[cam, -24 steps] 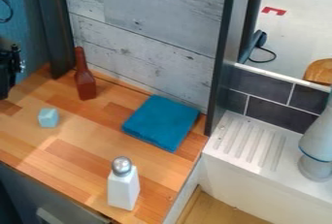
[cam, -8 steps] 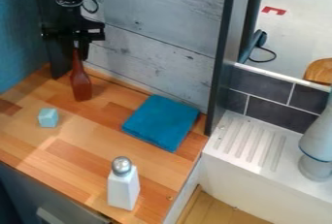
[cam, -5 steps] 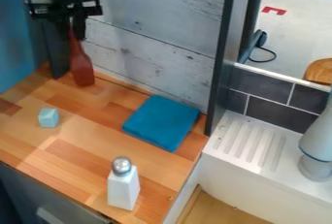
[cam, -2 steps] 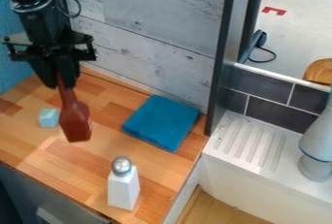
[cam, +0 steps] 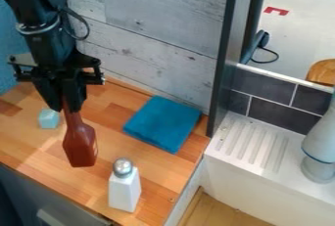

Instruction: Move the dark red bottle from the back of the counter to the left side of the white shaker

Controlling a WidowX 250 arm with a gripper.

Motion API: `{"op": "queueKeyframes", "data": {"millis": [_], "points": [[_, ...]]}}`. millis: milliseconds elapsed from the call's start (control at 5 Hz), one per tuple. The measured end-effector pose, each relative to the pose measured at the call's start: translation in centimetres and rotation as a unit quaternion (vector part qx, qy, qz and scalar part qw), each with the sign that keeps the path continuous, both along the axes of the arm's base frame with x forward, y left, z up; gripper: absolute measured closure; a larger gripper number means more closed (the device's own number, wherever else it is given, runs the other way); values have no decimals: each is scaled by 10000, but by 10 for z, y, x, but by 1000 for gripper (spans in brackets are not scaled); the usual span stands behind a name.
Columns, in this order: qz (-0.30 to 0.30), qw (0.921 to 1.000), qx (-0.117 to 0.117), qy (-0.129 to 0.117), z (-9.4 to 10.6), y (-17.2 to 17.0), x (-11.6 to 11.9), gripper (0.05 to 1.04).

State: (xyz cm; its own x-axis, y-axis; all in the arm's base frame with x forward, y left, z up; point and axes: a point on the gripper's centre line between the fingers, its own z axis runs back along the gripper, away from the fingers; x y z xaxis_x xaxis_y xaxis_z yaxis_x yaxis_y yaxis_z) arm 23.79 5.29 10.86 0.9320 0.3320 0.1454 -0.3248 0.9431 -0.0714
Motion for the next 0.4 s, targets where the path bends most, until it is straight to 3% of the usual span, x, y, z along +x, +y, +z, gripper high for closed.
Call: {"op": "queueKeyframes", "data": {"millis": [400], "points": [[-166, 9997, 155, 75, -24, 2, -14, 754]]}}
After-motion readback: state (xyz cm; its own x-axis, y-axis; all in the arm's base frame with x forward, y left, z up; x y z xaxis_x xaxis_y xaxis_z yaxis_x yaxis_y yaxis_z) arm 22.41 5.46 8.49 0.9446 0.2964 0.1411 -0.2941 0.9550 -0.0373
